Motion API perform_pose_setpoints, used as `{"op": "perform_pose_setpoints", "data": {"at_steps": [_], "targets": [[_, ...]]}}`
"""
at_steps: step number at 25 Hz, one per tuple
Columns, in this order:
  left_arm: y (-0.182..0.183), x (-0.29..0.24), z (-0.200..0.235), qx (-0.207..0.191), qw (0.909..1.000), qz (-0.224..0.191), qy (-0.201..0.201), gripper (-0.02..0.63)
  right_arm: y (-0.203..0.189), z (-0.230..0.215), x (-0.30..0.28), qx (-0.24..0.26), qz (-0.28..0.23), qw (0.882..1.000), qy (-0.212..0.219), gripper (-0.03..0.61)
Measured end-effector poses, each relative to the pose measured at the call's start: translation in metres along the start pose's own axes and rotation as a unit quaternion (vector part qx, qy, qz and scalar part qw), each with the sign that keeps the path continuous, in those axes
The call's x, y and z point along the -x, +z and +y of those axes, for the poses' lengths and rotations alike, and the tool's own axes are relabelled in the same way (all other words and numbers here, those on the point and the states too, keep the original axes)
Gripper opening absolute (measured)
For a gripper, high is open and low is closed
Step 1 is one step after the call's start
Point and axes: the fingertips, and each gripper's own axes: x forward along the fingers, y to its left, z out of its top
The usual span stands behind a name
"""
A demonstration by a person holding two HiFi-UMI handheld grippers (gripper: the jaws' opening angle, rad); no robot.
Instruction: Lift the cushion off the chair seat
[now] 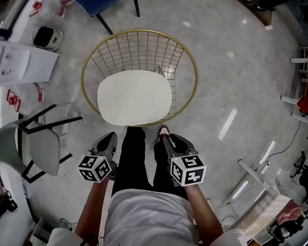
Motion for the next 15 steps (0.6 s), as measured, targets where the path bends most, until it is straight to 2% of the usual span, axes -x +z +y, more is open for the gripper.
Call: {"op": "perform_pose_setpoints", "data": {"at_steps": [7, 11, 15], "targets": [[0.017, -0.045, 0.063, -0.023, 0.9987, 0.043, 0.014, 0.009, 0.007, -0.018, -0.053, -0.042, -0.002, 0.998, -0.042, 0.097], [0.014, -0.068, 0.09, -0.033, 0.9973, 0.062, 0.024, 0.039, 0.008, -0.024, -0.082, -0.041, -0.006, 0.998, -0.052, 0.104], [0.005, -0.087, 0.114, -0.036, 0.9958, 0.067, 0.051, 0.065, 0.001, -0.036, -0.116, -0.038, 0.0, 0.998, -0.049, 0.117]]}}
